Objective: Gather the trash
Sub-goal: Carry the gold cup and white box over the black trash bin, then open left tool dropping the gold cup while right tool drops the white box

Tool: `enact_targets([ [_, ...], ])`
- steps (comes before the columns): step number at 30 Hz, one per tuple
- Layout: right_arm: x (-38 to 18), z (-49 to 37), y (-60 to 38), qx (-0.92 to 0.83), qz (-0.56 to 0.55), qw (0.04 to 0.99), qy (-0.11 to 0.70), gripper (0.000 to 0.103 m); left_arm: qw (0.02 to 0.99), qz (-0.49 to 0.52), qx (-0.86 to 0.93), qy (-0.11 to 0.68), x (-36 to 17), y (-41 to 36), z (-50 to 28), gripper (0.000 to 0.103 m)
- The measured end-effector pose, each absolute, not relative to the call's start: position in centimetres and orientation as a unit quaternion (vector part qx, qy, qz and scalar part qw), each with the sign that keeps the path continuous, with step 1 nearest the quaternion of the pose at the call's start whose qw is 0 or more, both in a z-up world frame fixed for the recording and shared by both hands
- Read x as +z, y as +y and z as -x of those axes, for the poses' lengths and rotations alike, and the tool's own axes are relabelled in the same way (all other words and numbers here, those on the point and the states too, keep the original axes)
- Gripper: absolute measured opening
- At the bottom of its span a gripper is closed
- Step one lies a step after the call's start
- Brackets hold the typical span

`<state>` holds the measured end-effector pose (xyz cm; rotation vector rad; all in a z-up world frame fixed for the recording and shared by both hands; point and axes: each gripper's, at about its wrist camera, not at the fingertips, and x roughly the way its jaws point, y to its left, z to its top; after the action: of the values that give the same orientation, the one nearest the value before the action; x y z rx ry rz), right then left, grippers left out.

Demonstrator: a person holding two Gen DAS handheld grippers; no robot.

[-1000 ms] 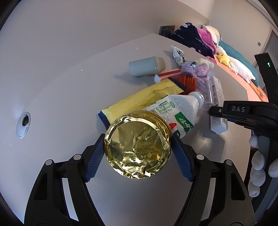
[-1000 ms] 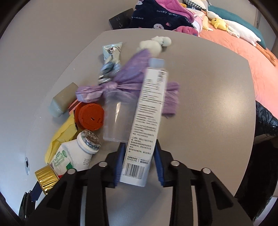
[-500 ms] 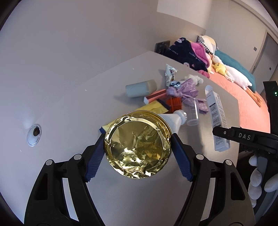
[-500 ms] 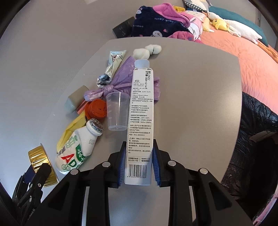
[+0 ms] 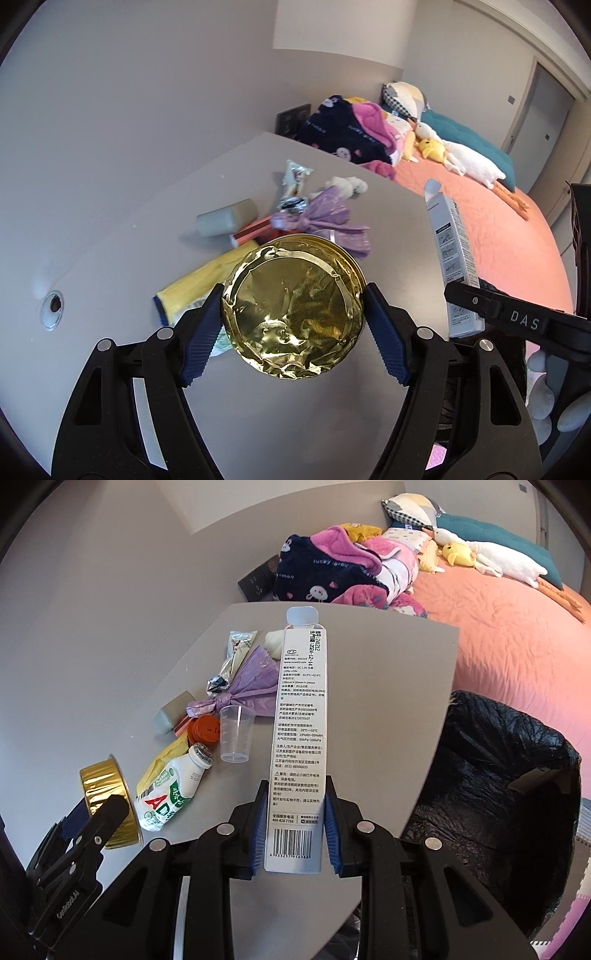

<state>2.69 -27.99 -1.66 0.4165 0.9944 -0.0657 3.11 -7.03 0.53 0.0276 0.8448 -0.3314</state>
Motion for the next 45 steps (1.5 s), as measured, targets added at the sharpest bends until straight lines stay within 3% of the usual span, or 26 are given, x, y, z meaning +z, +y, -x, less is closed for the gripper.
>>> enact_targets([
  [39,1.7,10.7,-43.1,-0.19,-0.26,0.867,0.381,0.028,0.821,-0.078,-0.396,0.404,1.5,-25.6,2.6,0.073],
  [40,1.8,11.0,-43.5,-0.196,-0.265,0.865,0.379,0.03,0.814,-0.073,-0.409,0.406,1.5,-25.8,2.6,0.075],
  [41,1.9,11.3,-43.9,-0.209,-0.268,0.861,0.378,0.045,0.805,-0.064,-0.422,0.411,1.4,-26.1,2.6,0.09],
  [42,2.0,11.5,-44.2,-0.221,-0.267,0.859,0.377,0.058,0.8,-0.054,-0.43,0.416,1.4,-26.3,2.5,0.098],
  [43,2.2,11.9,-44.5,-0.238,-0.263,0.859,0.371,0.074,0.795,-0.043,-0.436,0.418,1.4,-26.4,2.5,0.097],
  [45,2.6,12.5,-44.8,-0.25,-0.257,0.862,0.357,0.075,0.792,-0.039,-0.437,0.425,1.1,-26.9,2.3,0.097],
])
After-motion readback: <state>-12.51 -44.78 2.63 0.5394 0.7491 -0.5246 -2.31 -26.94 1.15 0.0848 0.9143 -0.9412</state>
